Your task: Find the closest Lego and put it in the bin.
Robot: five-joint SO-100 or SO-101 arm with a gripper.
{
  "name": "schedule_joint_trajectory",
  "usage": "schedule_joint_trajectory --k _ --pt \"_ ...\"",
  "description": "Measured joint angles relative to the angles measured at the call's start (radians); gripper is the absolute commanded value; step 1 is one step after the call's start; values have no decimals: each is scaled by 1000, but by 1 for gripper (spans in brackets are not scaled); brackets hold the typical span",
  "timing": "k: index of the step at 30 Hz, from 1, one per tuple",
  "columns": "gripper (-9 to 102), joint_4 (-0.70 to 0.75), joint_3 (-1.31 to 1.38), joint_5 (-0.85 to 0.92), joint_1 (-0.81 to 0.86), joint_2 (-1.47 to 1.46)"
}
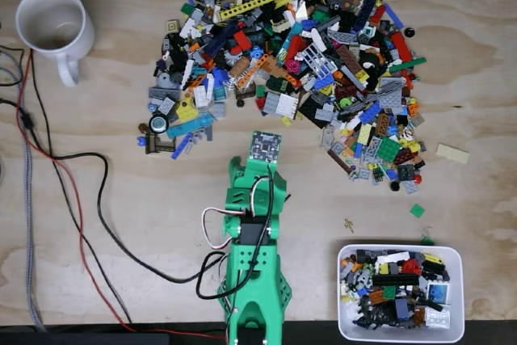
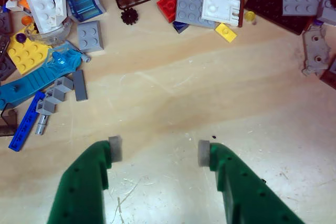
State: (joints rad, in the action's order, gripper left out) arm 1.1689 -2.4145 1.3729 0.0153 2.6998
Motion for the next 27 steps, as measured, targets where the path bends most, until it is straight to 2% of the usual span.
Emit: schedule_joint_trajectory --k 5,15,22,27 --pt "19 -71 55 -25 23 -150" --pt "20 -78 117 -46 20 -288" --pt "19 -9 402 -127 -18 -742" --pt "18 -26 563 -178 -58 -1015"
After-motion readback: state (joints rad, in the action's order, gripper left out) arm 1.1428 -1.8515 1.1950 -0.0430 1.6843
